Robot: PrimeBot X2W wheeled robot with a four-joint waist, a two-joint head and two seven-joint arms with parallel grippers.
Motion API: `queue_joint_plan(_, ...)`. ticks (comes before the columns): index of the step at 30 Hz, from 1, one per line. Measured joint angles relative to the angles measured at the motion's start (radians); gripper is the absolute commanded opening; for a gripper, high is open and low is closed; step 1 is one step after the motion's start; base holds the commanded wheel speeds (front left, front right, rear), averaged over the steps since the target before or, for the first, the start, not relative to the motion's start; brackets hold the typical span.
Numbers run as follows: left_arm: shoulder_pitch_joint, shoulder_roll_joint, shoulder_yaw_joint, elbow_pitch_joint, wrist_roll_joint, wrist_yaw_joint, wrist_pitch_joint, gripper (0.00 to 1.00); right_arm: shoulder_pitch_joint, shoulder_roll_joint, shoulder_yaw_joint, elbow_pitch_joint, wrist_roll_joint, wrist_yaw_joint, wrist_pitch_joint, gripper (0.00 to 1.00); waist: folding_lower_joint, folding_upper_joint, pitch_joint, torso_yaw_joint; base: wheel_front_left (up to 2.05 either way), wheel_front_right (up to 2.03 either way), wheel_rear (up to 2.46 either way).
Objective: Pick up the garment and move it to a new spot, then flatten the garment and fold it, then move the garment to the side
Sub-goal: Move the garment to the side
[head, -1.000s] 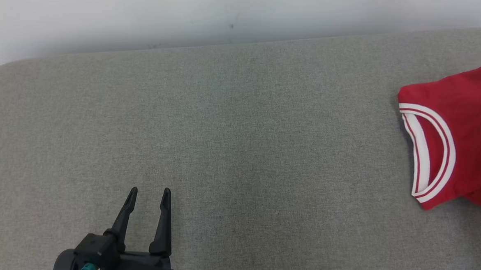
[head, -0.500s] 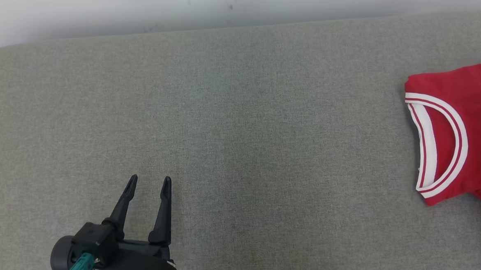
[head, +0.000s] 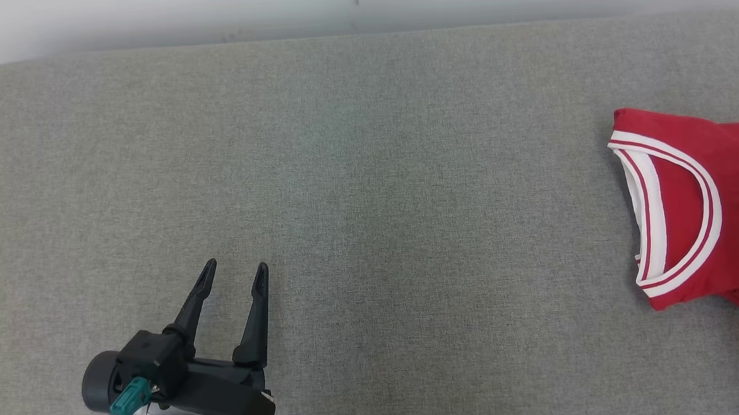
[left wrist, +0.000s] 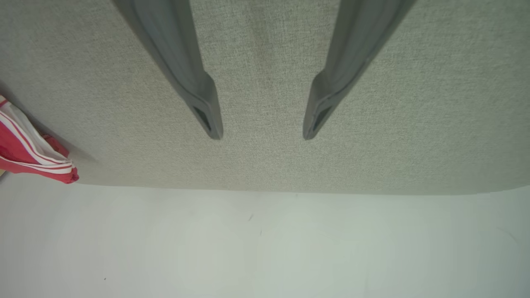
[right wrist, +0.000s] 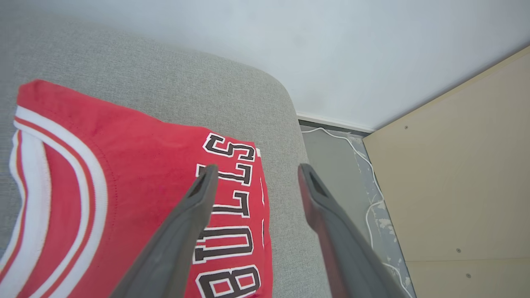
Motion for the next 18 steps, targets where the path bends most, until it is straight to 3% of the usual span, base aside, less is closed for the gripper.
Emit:
queue_joint_plan(5,-0.002,-0.005,-0.003,0.015,0.003,0.000,-0.001,1.00,0.003,0.030,-0.001,-0.004,-0.004,0.000,-0.081,1.00,0.0000,0.0000,-0.018,0.004,0.00,0.00,0.00)
queue_joint_plan(11,-0.002,-0.003,0.008,0.027,0.003,0.003,-0.011,1.00,0.009,0.181,0.014,-0.061,-0.010,0.000,-0.241,1.00,0.0000,0.0000,-0.051,0.009,0.00,0.00,0.00)
queue_joint_plan(18,-0.001,-0.002,0.010,0.040,0.007,0.011,-0.020,1.00,0.073,0.282,0.028,-0.070,-0.016,0.000,-0.439,1.00,-0.0001,-0.0001,-0.096,0.011,0.00,0.00,0.00)
